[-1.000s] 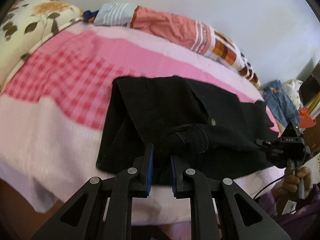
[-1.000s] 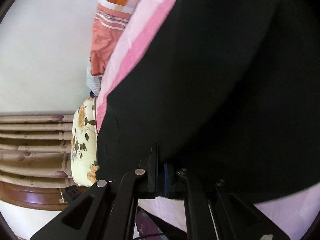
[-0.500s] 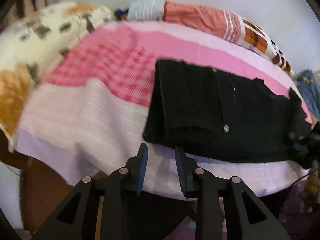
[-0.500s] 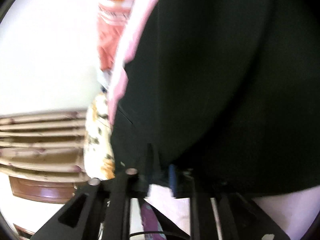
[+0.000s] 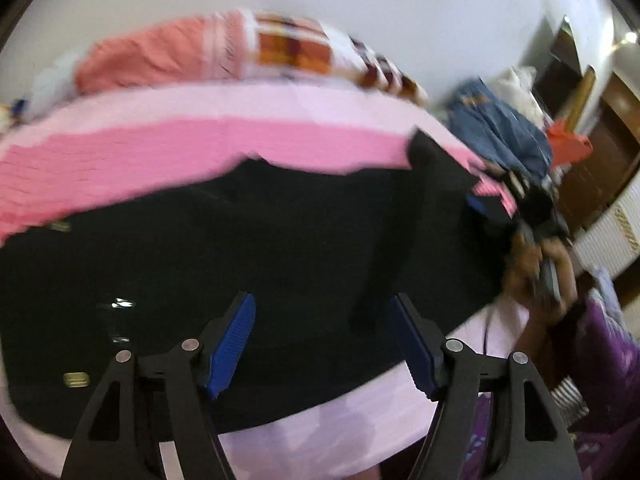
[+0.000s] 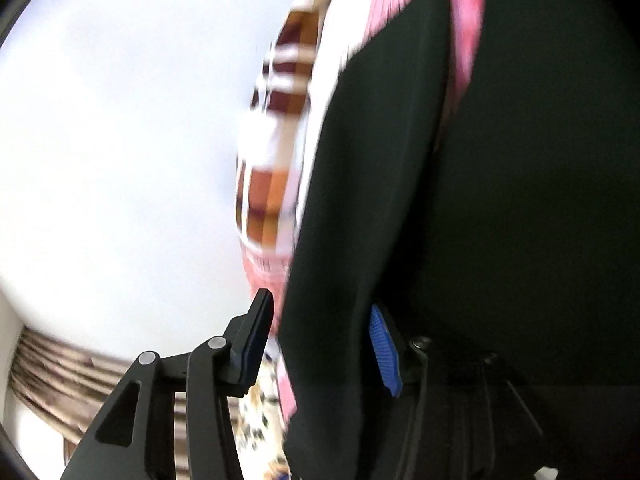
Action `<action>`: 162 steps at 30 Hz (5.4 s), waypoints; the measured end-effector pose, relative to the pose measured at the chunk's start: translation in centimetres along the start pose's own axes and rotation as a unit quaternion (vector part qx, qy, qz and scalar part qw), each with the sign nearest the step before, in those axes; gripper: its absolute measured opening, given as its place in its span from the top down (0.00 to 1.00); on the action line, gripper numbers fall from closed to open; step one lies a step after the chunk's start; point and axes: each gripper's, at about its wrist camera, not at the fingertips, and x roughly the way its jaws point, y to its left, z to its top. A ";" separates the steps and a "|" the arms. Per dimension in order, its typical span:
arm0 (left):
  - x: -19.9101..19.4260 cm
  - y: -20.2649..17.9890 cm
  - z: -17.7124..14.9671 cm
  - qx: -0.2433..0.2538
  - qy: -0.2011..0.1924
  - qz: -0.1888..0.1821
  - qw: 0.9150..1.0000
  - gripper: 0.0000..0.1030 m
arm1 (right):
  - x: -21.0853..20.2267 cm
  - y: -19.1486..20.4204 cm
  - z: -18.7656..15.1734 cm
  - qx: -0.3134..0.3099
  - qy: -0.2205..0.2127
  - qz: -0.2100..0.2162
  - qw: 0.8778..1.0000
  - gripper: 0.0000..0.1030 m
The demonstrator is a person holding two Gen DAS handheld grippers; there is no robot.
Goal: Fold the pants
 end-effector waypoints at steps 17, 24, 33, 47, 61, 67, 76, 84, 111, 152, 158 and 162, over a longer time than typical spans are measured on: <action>3.8 -0.1 -1.2 -0.038 0.025 0.016 0.999 0.32 | -6.5 1.6 5.0 -0.030 -0.055 -0.084 0.995 0.94; 1.9 1.4 -1.5 -0.019 0.011 0.041 0.999 0.32 | -17.0 1.0 2.0 -0.039 -0.078 -0.133 0.987 0.94; 1.2 3.0 -2.5 -0.014 0.020 0.058 0.998 0.32 | -19.5 -5.5 -1.5 0.031 -0.086 -0.173 0.981 0.96; 0.4 4.4 -2.9 -0.023 0.015 0.062 0.998 0.32 | -21.4 -6.3 -0.8 0.036 -0.108 -0.174 0.978 1.00; -2.0 2.8 -2.8 -0.042 -0.037 0.054 0.997 0.32 | -11.9 0.2 -10.8 0.000 0.095 -0.088 0.992 0.88; -1.3 2.2 -3.1 -0.042 -0.035 0.052 0.997 0.32 | -8.7 -2.4 -12.9 0.041 0.118 -0.106 0.987 0.88; -0.8 3.7 -3.5 -0.092 -0.025 0.026 0.995 0.32 | -9.4 -2.3 -13.0 0.043 0.079 -0.170 0.981 0.86; -0.7 4.4 -3.8 -0.108 -0.028 0.017 0.994 0.32 | -8.1 -2.0 -12.9 0.038 0.069 -0.182 0.980 0.74; -1.2 5.3 -4.1 -0.090 -0.021 0.048 0.995 0.32 | -12.1 -3.5 -13.4 0.057 0.017 -0.122 0.991 0.79; 0.2 4.3 -3.8 -0.035 0.008 0.067 0.997 0.14 | -26.1 -7.0 -2.8 0.072 -0.162 -0.157 0.972 0.98; 0.2 4.5 -3.8 -0.028 0.005 0.066 0.997 0.13 | -26.3 -7.6 -2.4 0.099 -0.158 -0.146 0.972 0.97; -0.5 4.8 -3.7 -0.045 -0.006 0.063 0.997 0.13 | -28.2 -4.6 -3.1 0.084 -0.189 -0.220 0.953 0.82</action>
